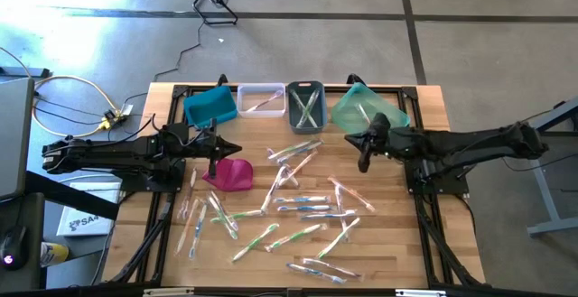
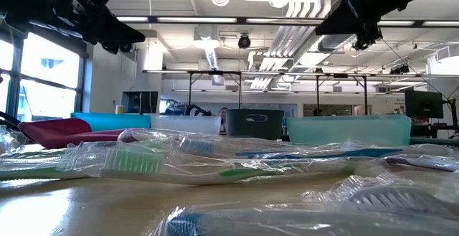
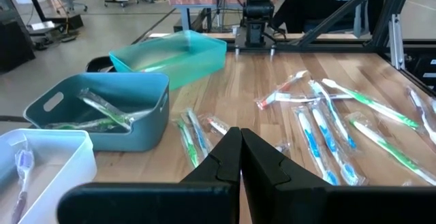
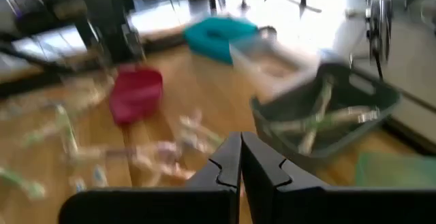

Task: Pick & Place Toothbrushes
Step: Put the orange toothbrush into the light blue bin

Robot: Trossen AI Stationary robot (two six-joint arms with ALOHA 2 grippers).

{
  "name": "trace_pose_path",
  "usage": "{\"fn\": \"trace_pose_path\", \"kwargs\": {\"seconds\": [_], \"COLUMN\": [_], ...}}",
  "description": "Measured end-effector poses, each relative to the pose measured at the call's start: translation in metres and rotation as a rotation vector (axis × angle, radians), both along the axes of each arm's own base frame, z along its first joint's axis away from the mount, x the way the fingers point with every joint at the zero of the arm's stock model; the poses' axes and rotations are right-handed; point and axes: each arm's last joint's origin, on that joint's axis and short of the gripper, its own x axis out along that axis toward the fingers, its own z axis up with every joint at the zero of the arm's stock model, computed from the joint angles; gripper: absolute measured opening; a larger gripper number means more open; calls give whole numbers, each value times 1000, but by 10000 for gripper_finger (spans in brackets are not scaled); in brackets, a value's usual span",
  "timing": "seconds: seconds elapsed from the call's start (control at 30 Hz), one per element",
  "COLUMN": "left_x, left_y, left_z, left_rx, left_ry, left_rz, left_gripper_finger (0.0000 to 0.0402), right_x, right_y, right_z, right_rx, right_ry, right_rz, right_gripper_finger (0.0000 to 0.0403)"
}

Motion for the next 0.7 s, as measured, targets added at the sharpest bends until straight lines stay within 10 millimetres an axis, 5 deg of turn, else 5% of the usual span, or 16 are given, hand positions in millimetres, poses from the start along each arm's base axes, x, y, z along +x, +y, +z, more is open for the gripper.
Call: {"fn": "trace_pose_path", "kwargs": {"seconds": [0.47,0.7], "left_x": [0,0], "left_y": [0,0], "left_z": [0,0], "left_rx": [-1,-1], "left_ry": [0,0], "left_rz": [0,0], "left_gripper_finger": [3,3], "right_x": [30,34], "right_y": [23,33], "right_z": [6,-7], "right_rx": [141,361], "right_ry": [528,707], "right_rz": [-58,-25], "right_gripper_finger": [3,3]}}
